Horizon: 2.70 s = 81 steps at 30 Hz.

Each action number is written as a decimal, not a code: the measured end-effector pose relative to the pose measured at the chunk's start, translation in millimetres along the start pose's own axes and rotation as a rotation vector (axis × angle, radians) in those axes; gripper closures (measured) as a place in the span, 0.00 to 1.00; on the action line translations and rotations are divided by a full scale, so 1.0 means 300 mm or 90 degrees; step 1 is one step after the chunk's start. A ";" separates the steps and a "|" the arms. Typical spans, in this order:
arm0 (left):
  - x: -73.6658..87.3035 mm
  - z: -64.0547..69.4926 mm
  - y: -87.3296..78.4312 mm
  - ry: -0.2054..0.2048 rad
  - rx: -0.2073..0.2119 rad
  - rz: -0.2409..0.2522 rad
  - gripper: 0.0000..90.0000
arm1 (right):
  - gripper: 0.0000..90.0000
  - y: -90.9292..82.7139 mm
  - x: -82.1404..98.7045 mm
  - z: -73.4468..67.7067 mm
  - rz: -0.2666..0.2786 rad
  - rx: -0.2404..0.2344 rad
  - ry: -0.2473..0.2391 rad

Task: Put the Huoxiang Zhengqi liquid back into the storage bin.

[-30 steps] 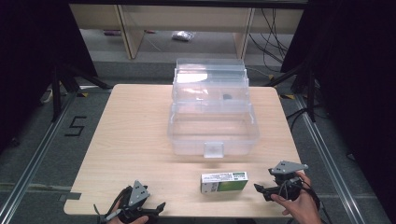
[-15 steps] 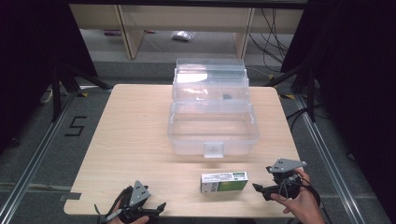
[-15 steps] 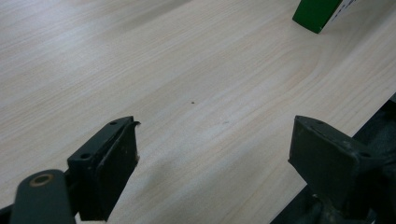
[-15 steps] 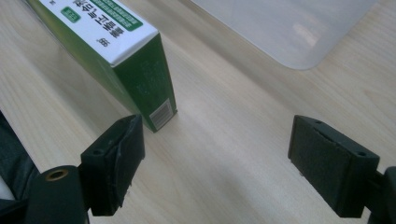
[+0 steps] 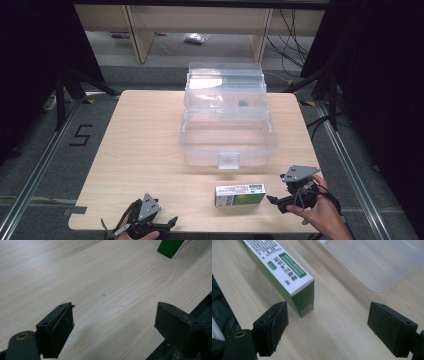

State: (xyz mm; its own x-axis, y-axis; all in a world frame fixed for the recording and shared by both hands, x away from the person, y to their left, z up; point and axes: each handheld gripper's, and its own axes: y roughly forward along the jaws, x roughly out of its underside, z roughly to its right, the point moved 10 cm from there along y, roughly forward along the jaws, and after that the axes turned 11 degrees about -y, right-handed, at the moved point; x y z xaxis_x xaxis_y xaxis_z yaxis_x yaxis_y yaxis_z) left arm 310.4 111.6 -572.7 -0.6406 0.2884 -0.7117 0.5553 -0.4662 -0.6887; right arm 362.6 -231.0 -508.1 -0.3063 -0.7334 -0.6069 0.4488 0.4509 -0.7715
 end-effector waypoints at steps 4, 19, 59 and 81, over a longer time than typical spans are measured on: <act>-0.001 0.006 -0.003 -0.004 0.008 -0.003 0.16 | 0.20 -0.006 -0.030 -0.002 -0.007 -0.009 -0.028; 0.000 0.004 0.000 -0.005 -0.002 0.000 0.16 | 0.20 0.005 -0.089 -0.058 -0.015 -0.046 -0.094; -0.009 0.012 0.006 -0.030 0.009 0.025 0.16 | 0.25 0.177 -0.195 -0.163 -0.165 -0.153 -0.226; -0.007 0.012 0.005 -0.026 0.010 0.021 0.16 | 0.50 0.224 -0.180 -0.167 -0.231 -0.194 -0.272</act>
State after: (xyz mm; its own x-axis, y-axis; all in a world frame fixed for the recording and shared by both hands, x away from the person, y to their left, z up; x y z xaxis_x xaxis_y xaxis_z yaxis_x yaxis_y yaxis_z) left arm 310.6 107.3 -571.8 -0.6438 0.2381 -0.7272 0.5683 -0.4877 -0.6628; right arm 367.3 -135.8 -536.8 -0.0034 -0.9767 -0.2148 0.1009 0.2134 -0.9717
